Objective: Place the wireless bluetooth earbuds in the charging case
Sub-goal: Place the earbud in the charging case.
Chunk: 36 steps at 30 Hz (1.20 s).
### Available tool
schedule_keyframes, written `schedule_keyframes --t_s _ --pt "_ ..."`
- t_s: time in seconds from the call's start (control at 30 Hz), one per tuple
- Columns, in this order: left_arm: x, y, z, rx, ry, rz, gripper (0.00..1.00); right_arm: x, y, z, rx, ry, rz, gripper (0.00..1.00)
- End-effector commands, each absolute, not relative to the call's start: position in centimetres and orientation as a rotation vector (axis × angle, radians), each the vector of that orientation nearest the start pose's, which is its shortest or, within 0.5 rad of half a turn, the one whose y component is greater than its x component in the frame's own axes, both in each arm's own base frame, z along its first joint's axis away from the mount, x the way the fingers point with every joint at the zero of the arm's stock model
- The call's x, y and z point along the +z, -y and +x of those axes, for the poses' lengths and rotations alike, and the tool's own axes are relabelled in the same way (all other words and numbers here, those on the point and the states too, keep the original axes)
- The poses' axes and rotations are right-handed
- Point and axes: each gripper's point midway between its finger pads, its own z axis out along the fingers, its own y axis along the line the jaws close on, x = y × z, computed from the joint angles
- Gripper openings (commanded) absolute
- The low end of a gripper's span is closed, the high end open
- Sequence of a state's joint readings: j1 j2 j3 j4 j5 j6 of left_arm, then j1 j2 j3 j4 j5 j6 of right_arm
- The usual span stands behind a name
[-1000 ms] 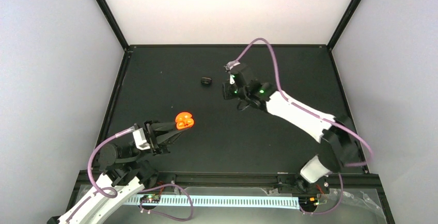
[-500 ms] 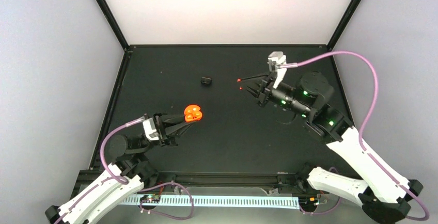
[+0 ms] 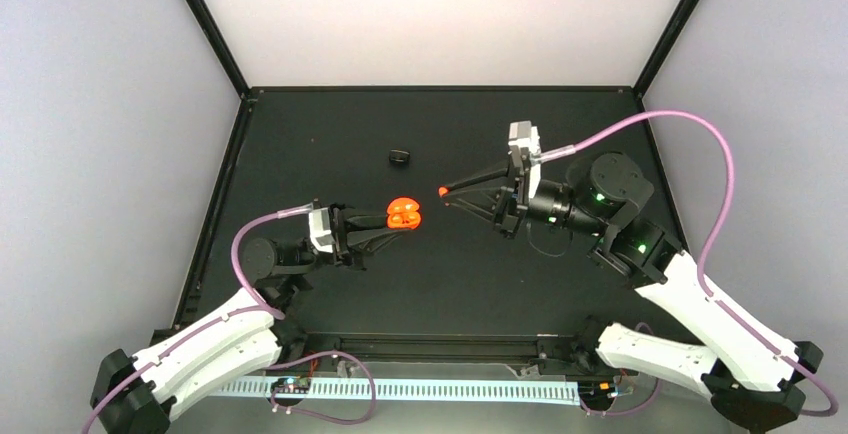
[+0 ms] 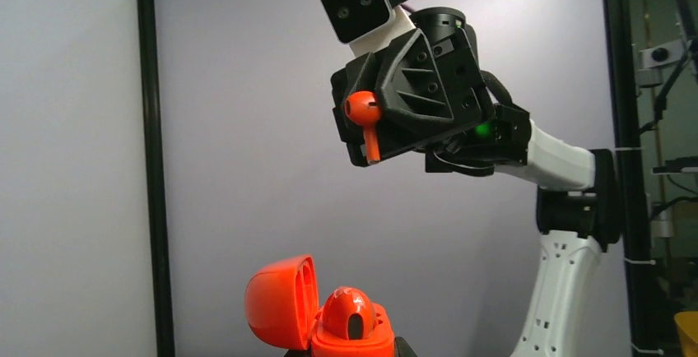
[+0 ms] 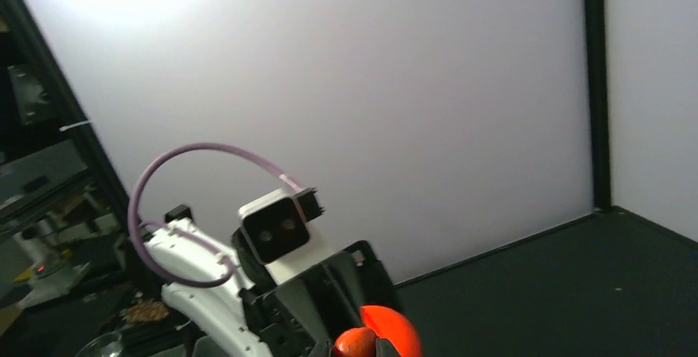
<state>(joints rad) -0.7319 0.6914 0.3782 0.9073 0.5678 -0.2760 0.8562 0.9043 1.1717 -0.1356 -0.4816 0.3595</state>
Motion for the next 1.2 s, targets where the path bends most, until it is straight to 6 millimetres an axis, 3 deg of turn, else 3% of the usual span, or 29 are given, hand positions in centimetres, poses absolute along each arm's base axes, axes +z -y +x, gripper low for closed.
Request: schedule_keyframes --t_s 0.0,0.2,0.57,1.17 --pt "42.1 22.8 10.0 -1.199 -0.689 0.799 0.01 48.2 -29.3 11.3 1.345 -1.291 -0.915 0.10" --pt "41.8 22.9 10.3 -1.195 -0.715 0.790 0.01 47.5 -31.6 10.5 1.328 -1.308 -0.966 0.10" --pt "41.6 22.2 9.8 -1.193 -0.710 0.778 0.02 47.1 -33.8 11.4 1.338 -1.325 -0.932 0.10" --pt "41.7 21.9 11.0 -1.230 -0.787 0.688 0.02 47.6 -34.5 12.2 1.324 -1.314 -0.867 0.10"
